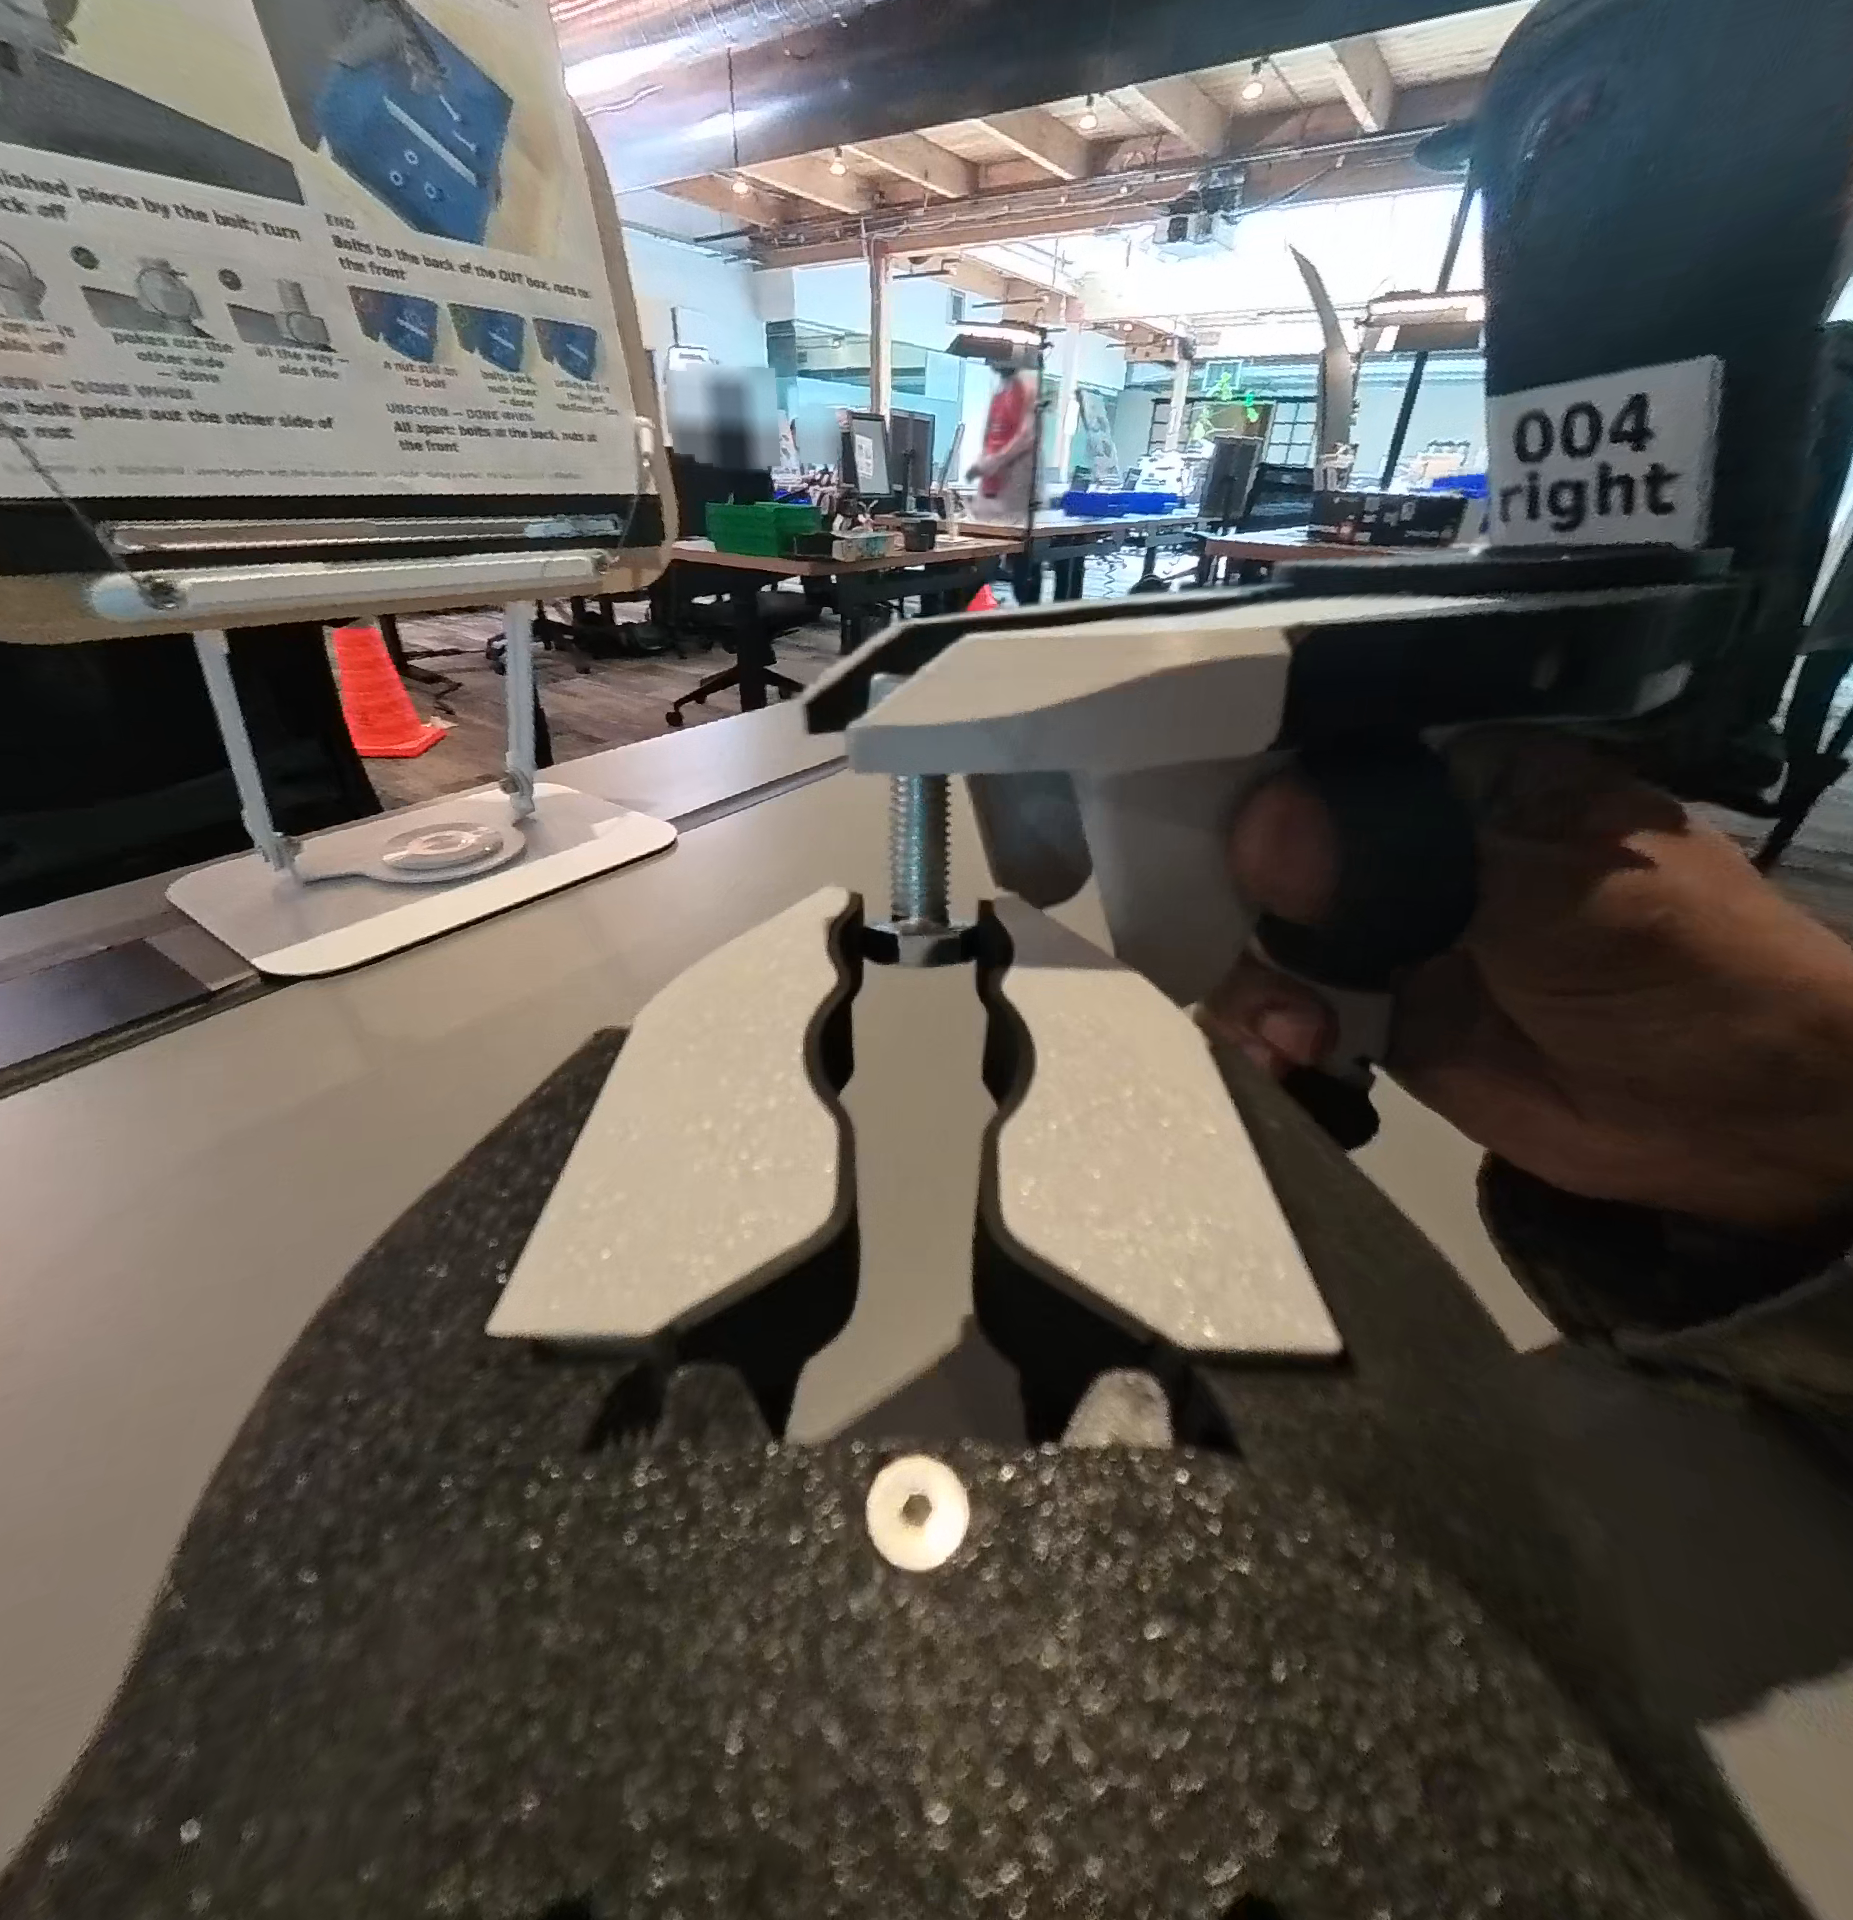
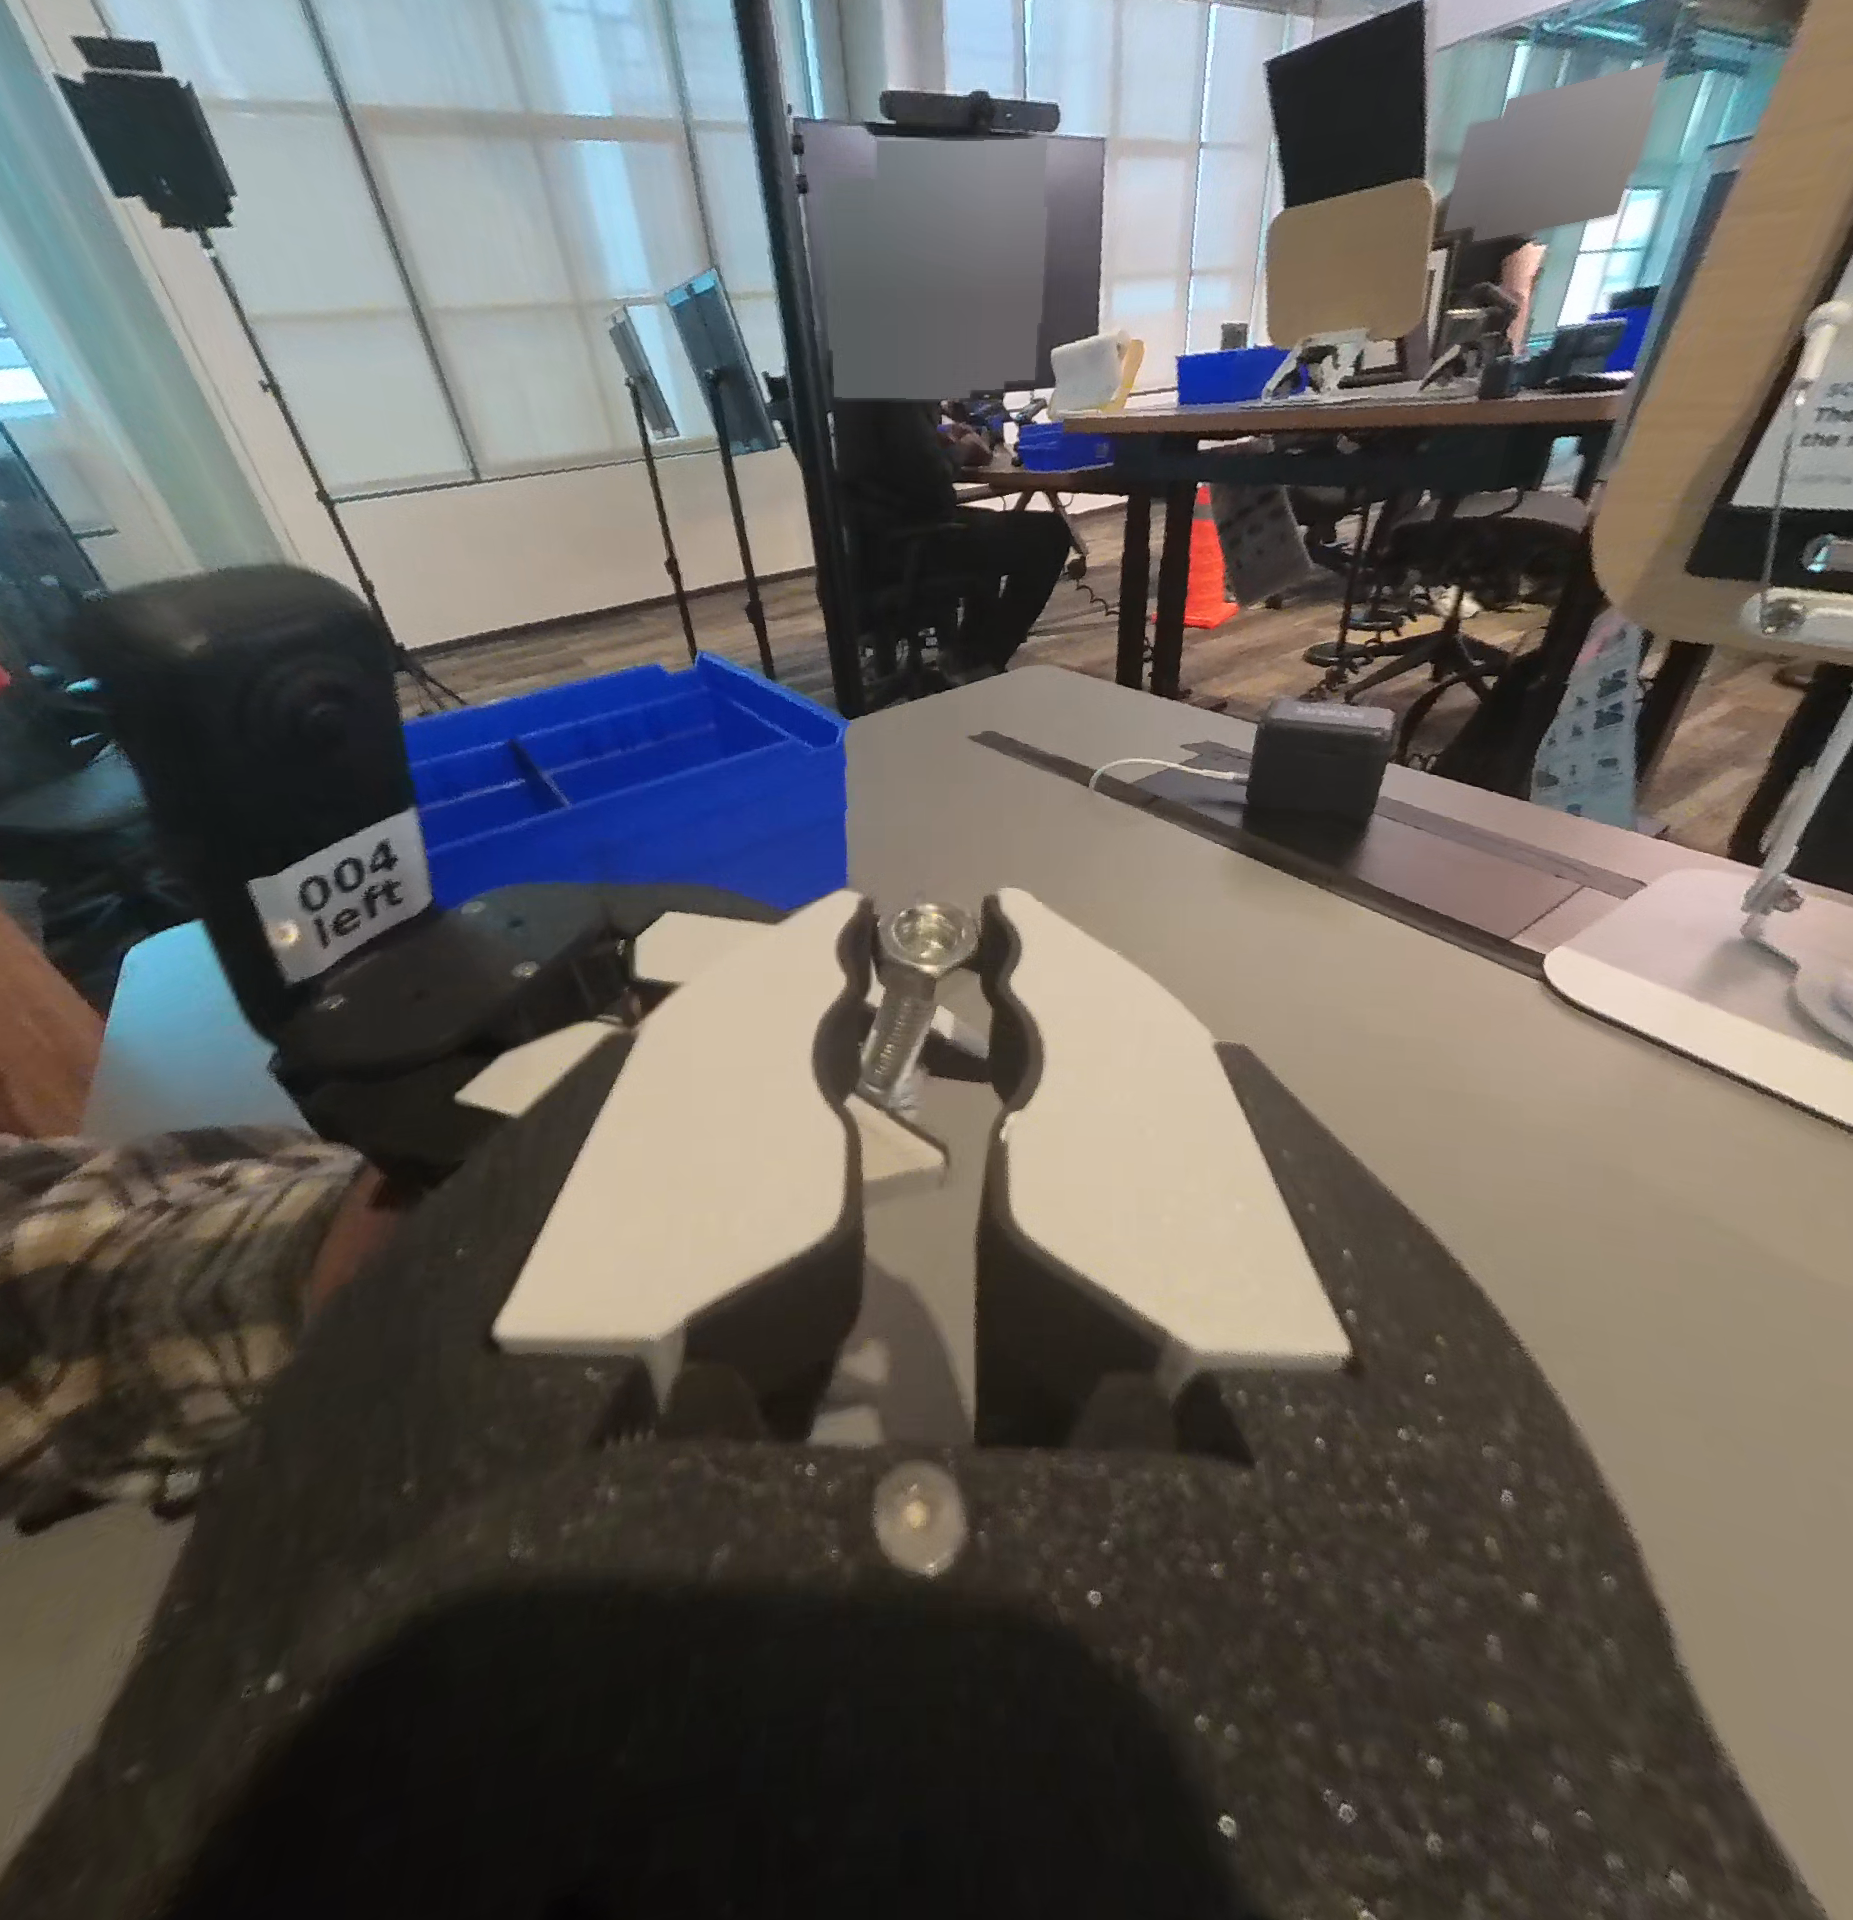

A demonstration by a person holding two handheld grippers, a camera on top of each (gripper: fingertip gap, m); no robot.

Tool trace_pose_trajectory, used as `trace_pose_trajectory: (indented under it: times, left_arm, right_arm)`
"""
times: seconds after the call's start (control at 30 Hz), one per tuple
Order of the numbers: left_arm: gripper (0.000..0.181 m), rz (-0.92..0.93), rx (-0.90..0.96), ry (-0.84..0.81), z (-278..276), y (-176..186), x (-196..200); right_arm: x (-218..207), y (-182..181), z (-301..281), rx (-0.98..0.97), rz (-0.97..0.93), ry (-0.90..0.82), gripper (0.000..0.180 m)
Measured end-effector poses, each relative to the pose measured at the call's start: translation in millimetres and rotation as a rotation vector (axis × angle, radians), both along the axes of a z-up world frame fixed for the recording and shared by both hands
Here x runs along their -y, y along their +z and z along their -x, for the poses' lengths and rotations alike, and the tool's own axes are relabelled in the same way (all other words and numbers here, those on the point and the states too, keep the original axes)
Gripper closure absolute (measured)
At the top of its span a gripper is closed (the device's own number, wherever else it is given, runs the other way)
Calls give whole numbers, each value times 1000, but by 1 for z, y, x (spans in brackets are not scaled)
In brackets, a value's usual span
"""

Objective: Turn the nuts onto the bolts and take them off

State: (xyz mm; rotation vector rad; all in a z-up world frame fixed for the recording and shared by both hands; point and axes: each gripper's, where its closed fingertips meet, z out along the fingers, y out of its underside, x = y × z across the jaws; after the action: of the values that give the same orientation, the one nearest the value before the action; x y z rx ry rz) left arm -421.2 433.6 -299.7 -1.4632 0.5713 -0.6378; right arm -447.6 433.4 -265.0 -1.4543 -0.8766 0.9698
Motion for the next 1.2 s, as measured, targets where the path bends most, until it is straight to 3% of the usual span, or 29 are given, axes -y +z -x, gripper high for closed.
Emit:
trace_pose_trajectory:
  times: [0.37, 0.63, 0.8, 0.87, 1.03, 1.2]
  left_arm:
    - [162, -84, -12, -124, -8, 11, 14]
    - [162, -95, 18, -173, -16, 13, 20]
    - [162, -70, 102, -203, -13, 18, 21]
    - [162, -59, 158, -212, -5, 23, 19]
    - [162, -54, 202, -207, 7, 30, 15]
    - [162, -41, 181, -210, 1, 24, 14]
  right_arm:
    - [7, -5, -16, 70, -11, 272, 161]
    - [17, 8, -14, -82, 33, 401, 161]
    - [22, 39, -28, -255, 87, 498, 161]
    - [10, 30, -44, -134, 86, 465, 161]
    - [-11, -88, -102, 546, 121, 354, 161]
    - [1, -158, -122, 842, 154, 424, 161]
